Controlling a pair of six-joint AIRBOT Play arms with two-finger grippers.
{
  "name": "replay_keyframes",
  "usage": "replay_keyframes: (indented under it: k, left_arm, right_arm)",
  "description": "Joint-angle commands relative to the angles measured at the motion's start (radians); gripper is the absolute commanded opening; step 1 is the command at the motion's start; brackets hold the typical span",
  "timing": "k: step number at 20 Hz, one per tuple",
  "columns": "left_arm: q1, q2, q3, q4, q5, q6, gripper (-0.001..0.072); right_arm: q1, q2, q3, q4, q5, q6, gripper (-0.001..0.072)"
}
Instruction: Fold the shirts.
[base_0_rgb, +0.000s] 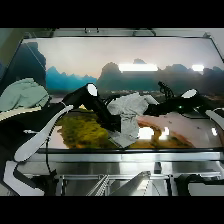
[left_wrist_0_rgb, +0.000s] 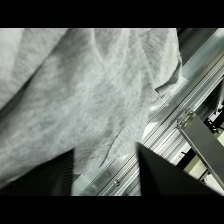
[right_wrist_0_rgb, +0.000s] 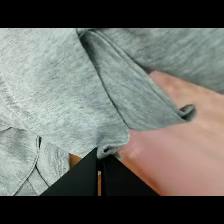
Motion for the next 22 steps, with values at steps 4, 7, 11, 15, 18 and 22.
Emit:
replay_keyframes:
  k: [4,7,11,15,18,22]
  left_arm:
    - [-0.004,-0.043,0.103,0.104,-0.064,-0.068,0.0209]
    - [0.010,-0.003,0.122,0.145,-0.116,-0.065,0.0243]
    - [0.107,0.147,0.056,0.190,-0.069,-0.068,0.0522]
    - [0.167,0.225,-0.164,0.137,0.090,-0.111,0.0711]
    - [0.156,0.170,-0.237,0.024,0.188,-0.109,0.0710]
    - [0.111,0.053,-0.157,-0.029,0.209,-0.082,0.0692]
  right_arm:
    - [0.003,-0.002,0.005,0.035,0.024,-0.019,0.0019]
    - [0.003,-0.002,0.005,0.045,0.046,-0.023,0.0019]
    - [0.003,-0.002,0.005,0.045,0.050,-0.023,0.0019]
    - [0.003,-0.002,0.005,0.045,0.049,-0.025,0.0019]
    - [0.003,-0.002,0.005,0.046,0.049,-0.026,0.0019]
    - [0.003,-0.002,0.005,0.045,0.050,-0.031,0.0019]
